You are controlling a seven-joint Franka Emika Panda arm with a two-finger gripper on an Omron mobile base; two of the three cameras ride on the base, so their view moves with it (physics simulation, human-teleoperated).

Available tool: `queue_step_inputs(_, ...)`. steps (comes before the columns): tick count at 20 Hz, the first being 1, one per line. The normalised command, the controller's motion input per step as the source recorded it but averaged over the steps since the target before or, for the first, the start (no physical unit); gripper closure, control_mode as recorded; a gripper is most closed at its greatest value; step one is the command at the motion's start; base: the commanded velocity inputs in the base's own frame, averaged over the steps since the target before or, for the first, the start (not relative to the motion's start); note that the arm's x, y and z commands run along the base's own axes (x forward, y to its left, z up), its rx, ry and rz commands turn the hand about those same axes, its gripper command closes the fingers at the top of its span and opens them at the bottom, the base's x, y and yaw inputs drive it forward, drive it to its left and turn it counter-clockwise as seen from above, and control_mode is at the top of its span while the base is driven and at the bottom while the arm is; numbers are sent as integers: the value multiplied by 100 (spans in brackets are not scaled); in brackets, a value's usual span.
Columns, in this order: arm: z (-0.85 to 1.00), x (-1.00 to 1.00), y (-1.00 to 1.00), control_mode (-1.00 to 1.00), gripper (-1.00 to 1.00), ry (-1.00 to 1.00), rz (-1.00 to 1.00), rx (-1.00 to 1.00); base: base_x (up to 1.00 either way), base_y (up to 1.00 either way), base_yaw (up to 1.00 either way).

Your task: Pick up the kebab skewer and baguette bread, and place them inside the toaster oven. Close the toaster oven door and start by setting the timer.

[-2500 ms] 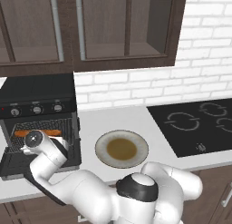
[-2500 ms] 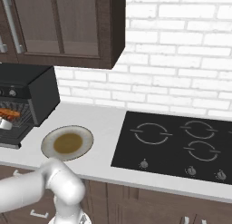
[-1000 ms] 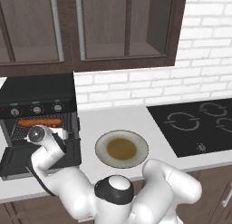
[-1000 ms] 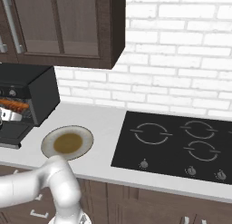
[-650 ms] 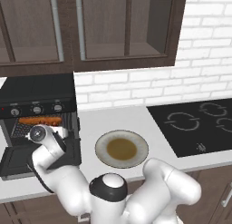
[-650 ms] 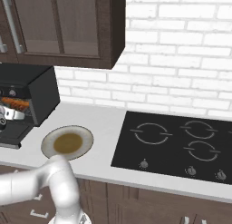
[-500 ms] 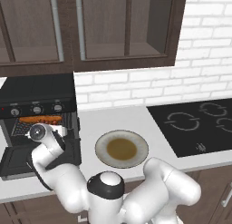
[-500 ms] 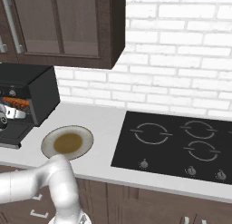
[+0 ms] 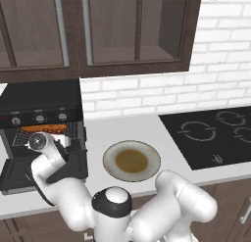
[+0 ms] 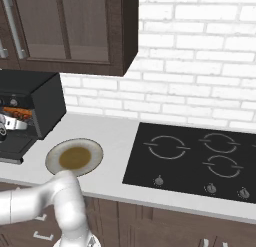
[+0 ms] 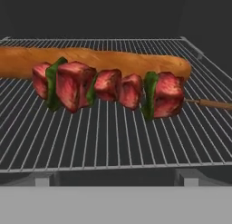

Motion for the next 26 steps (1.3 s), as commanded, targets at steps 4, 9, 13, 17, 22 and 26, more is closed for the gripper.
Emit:
queue_step_inputs(4,0,-62,1,-100,-100,0,0,0,0,0,0)
queue_step_inputs(9,2,-84,12,-100,-100,1,0,0,0,0,0)
queue_step_inputs(13,15,-79,29,-100,-100,6,-2,0,0,0,0)
queue_step_inputs(17,5,-79,18,-100,-100,7,-1,0,0,0,0)
queue_step_inputs(22,-2,-91,2,-100,-100,8,0,0,0,0,0)
queue_step_inputs(26,-12,-87,-1,-100,-100,10,0,0,0,0,0)
